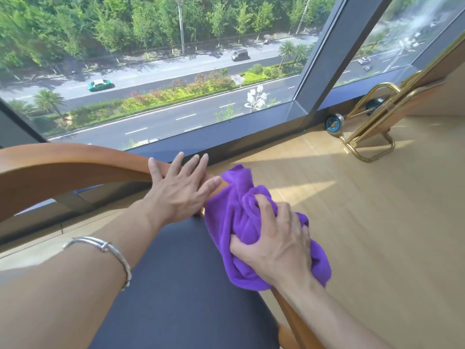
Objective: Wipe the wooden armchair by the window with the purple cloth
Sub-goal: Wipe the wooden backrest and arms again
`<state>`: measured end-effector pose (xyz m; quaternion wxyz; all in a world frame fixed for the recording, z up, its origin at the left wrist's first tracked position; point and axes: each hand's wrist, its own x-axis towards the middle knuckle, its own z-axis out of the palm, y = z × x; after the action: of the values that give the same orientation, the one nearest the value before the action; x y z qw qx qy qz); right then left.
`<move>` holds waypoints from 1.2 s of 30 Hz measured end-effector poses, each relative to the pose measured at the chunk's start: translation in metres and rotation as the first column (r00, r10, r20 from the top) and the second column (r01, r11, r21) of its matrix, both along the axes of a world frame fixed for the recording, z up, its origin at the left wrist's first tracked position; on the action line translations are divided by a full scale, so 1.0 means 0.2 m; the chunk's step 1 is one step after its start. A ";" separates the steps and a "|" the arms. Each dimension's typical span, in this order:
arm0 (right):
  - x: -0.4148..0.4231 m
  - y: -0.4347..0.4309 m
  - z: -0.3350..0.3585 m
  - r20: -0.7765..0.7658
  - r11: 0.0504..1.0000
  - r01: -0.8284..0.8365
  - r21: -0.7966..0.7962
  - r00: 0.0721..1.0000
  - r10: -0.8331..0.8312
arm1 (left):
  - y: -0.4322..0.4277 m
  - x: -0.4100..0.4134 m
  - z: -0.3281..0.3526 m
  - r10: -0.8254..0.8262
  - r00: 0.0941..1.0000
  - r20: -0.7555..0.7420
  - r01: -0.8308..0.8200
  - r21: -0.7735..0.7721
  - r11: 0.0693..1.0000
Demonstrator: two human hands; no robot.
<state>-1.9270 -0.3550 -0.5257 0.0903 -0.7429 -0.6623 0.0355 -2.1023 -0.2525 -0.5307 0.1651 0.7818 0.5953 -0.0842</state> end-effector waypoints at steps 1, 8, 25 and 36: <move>-0.03 0.05 0.02 -0.016 0.999 -0.024 -0.036 1.000 0.024 | 0.01 0.01 0.00 0.015 0.998 0.057 -0.014 -0.024 1.000; -0.22 0.29 -0.02 -0.074 0.993 -0.110 -0.031 0.991 0.107 | -0.01 -0.02 0.00 -0.063 0.984 0.166 0.053 0.063 0.997; 0.14 -0.22 -0.01 -0.116 0.996 0.089 -0.018 0.989 -0.091 | -0.28 0.36 -0.02 -0.538 0.837 0.101 0.502 0.251 0.828; 0.12 -0.21 -0.01 -0.136 0.998 0.061 -0.031 0.989 -0.065 | -0.30 0.34 -0.02 -0.437 0.898 0.049 0.418 0.216 0.882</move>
<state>-1.9022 -0.3974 -0.5281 0.1267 -0.7605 -0.6301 0.0924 -2.0341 -0.3133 -0.5351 0.0915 0.9096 0.4048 -0.0203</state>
